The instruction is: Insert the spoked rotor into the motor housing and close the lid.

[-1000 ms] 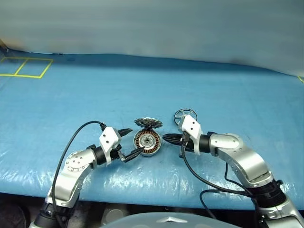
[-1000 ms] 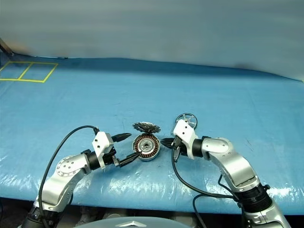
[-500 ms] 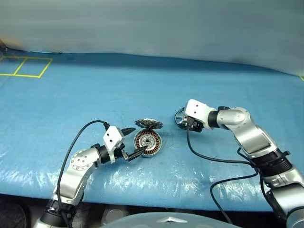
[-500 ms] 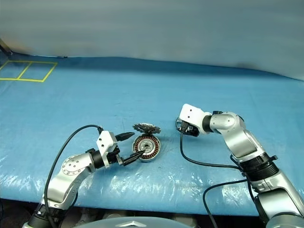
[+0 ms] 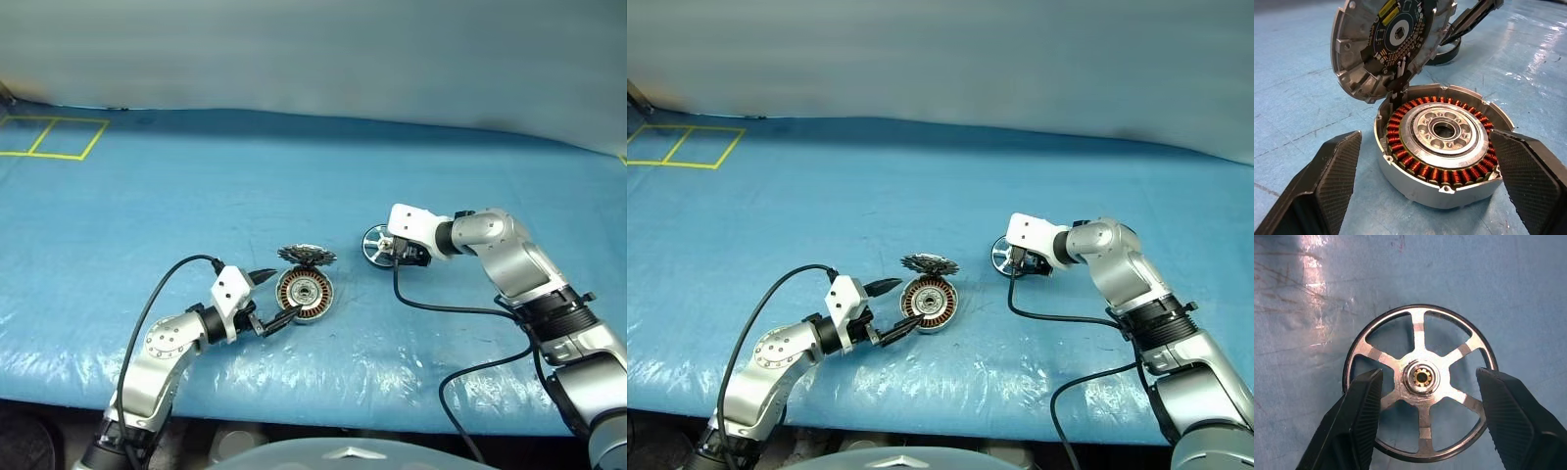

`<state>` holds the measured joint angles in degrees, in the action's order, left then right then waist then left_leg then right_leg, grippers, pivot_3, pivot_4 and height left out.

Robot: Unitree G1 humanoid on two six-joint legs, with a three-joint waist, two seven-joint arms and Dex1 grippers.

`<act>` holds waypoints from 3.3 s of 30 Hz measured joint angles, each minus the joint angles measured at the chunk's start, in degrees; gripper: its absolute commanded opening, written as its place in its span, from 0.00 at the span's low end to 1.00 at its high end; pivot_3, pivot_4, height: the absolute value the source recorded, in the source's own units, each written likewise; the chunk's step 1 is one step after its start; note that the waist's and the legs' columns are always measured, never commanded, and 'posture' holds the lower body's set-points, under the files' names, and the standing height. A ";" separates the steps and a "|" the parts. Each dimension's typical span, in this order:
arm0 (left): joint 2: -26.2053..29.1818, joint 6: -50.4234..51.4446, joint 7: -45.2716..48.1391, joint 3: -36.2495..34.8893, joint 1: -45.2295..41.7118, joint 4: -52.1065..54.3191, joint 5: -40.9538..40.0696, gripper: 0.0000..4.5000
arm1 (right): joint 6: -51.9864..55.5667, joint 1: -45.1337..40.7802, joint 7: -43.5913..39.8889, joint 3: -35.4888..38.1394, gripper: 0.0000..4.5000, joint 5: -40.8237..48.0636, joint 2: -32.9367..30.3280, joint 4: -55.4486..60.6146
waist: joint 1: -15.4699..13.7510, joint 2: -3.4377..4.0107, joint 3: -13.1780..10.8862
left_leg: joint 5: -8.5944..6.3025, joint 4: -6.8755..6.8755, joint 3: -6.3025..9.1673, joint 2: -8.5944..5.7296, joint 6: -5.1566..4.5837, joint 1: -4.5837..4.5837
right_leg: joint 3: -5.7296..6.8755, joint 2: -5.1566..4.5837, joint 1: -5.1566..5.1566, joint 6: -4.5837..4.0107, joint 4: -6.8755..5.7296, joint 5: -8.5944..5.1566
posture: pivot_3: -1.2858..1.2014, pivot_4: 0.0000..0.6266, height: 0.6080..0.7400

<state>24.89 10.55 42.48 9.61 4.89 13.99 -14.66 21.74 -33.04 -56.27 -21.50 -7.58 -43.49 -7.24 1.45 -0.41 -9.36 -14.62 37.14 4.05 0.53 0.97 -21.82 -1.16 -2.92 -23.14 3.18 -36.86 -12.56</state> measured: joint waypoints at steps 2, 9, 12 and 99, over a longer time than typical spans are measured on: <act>0.02 0.00 -0.03 0.01 0.02 0.01 0.05 1.00 | 0.00 0.00 0.10 -0.01 0.71 -0.47 0.56 -1.06 | 0.02 0.00 0.00 | 0.00 0.01 0.00 0.00 0.00 0.00 | 0.00 0.00 0.00 0.01 0.00 0.00 | 0.52 0.24 1.00; -0.01 1.42 -1.26 0.42 -0.12 3.05 0.54 1.00 | -0.42 0.45 -0.44 -0.41 0.57 -1.69 1.17 -1.61 | -0.04 0.00 0.00 | 0.00 0.01 0.01 -0.01 0.00 0.00 | 0.00 0.00 0.01 0.02 0.00 0.01 | 0.52 0.24 1.00; 0.01 2.10 -1.37 0.83 -0.19 3.69 0.56 1.00 | -0.65 0.71 -0.76 0.18 0.39 -1.94 0.70 -0.80 | 0.05 -0.01 0.01 | 0.00 0.02 0.01 0.00 0.00 0.07 | 0.00 0.00 0.09 0.03 0.00 0.01 | 0.52 0.24 1.00; 1.81 2.07 1.97 -1.08 -1.10 2.21 -0.69 1.00 | 9.98 18.30 11.07 -1.49 0.88 12.90 9.55 34.12 | -0.25 -0.06 -0.14 | 0.03 0.08 0.12 -0.01 0.03 0.02 | 0.07 -0.01 0.09 0.06 -0.01 -0.24 | 0.52 0.24 1.00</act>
<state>26.70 12.62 44.45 8.54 3.79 16.20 -15.35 31.72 -14.74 -45.20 -22.99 5.31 -33.94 26.89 1.20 -0.47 -9.50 -14.59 37.22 4.17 0.52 1.00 -21.80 -1.09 -2.93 -23.05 3.25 -36.86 -12.79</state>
